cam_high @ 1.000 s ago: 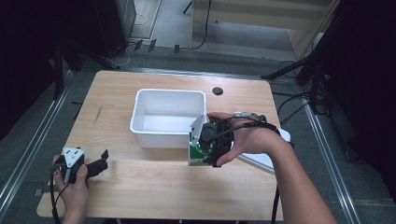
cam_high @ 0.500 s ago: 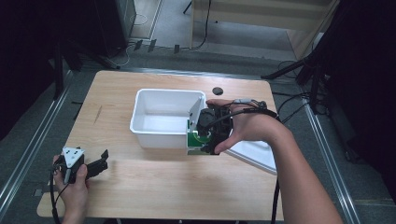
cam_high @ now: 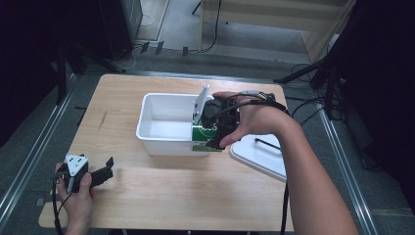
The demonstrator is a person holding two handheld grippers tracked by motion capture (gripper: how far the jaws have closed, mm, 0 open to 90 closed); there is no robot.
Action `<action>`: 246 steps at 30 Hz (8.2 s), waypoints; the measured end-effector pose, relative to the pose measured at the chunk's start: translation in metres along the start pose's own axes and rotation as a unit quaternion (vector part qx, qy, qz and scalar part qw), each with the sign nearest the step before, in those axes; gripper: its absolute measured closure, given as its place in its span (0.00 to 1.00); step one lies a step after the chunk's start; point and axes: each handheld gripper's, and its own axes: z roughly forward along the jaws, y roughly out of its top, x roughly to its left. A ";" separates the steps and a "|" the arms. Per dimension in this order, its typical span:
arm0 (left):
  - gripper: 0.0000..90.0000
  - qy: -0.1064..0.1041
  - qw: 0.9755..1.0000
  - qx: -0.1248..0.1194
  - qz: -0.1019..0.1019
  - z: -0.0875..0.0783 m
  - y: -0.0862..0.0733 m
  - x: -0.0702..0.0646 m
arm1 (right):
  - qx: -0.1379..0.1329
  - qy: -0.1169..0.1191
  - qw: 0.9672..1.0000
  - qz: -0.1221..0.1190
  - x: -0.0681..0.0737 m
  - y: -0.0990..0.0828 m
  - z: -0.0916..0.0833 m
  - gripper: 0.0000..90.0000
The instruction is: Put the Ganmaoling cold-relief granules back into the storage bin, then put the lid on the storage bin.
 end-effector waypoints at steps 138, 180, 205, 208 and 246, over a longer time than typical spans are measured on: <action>0.07 -0.005 1.000 -0.004 -0.003 0.000 0.000 0.001 | 0.081 -0.009 0.995 0.057 -0.072 0.006 0.153 0.11; 0.07 -0.004 1.000 -0.001 -0.001 0.001 0.000 0.000 | 0.029 -0.057 0.994 0.093 -0.055 -0.033 0.047 0.00; 0.07 -0.002 1.000 0.001 0.005 0.001 0.001 -0.002 | 0.025 -0.068 0.986 0.152 -0.030 -0.117 0.038 0.00; 0.07 -0.002 1.000 0.002 0.006 0.002 0.001 -0.002 | 0.027 -0.067 0.984 0.162 -0.026 -0.126 0.038 0.00; 0.07 -0.001 1.000 0.002 0.008 0.002 0.001 -0.003 | 0.088 -0.086 0.964 0.235 0.000 -0.217 0.092 0.60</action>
